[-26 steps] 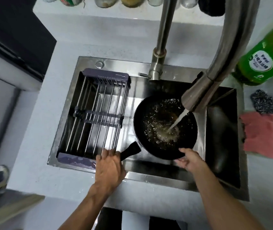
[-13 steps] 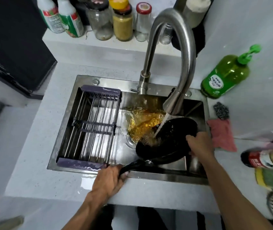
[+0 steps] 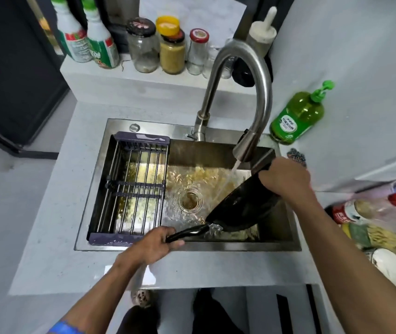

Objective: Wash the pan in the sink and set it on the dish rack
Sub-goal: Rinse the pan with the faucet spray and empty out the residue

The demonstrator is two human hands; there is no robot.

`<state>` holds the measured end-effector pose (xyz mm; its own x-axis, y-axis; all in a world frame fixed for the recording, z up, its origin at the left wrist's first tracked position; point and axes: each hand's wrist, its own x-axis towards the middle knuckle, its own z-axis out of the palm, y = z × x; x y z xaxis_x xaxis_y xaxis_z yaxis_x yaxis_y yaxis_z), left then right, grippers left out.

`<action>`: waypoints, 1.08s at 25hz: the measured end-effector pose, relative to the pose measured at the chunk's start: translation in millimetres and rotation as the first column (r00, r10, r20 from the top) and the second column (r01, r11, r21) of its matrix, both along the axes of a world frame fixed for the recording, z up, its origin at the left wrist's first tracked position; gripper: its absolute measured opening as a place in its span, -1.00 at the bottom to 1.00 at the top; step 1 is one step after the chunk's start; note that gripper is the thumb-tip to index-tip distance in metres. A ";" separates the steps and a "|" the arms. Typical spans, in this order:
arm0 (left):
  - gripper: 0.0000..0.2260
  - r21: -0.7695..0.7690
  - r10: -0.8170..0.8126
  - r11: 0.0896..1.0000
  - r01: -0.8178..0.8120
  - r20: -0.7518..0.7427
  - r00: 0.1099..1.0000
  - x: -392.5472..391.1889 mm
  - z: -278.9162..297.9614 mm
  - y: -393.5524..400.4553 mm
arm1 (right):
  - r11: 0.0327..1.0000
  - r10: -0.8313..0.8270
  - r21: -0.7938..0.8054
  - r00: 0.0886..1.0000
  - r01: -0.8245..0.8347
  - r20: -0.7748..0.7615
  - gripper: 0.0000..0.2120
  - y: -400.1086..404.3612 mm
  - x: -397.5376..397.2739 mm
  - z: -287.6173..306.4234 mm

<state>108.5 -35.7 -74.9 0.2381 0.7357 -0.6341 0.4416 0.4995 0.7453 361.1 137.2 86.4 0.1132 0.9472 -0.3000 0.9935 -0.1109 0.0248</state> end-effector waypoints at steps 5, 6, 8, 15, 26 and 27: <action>-0.79 -0.242 -0.012 0.970 -0.002 -0.057 0.998 22.4 8.1 29.8 | 0.922 -0.386 -0.184 0.801 0.339 -0.458 -0.71 -37.4 40.5 -34.1; -0.76 -0.319 0.045 0.947 -0.038 0.015 0.999 29.1 8.5 31.9 | 0.899 -0.437 -0.221 0.725 0.379 -0.532 -0.59 -40.4 47.6 -44.2; -0.67 -0.330 0.115 0.938 -0.105 0.011 0.993 37.9 7.9 29.2 | 0.865 -0.498 -0.296 0.616 0.406 -0.610 -0.42 -39.0 59.2 -65.3; -0.67 0.107 0.174 0.985 -0.139 -0.509 0.843 34.3 12.4 10.3 | 0.987 -0.026 0.083 0.641 0.139 -0.767 -0.31 9.5 17.0 -35.5; -0.63 0.188 0.132 0.982 0.009 -0.721 0.680 34.1 24.7 10.6 | 0.995 -0.075 -0.013 0.636 0.102 -0.768 -0.94 58.7 -1.9 -55.6; -0.63 0.183 0.127 0.983 0.010 -0.721 0.681 36.5 27.4 13.0 | 0.992 -0.123 -0.090 0.584 0.085 -0.802 -0.98 58.1 -4.2 -59.5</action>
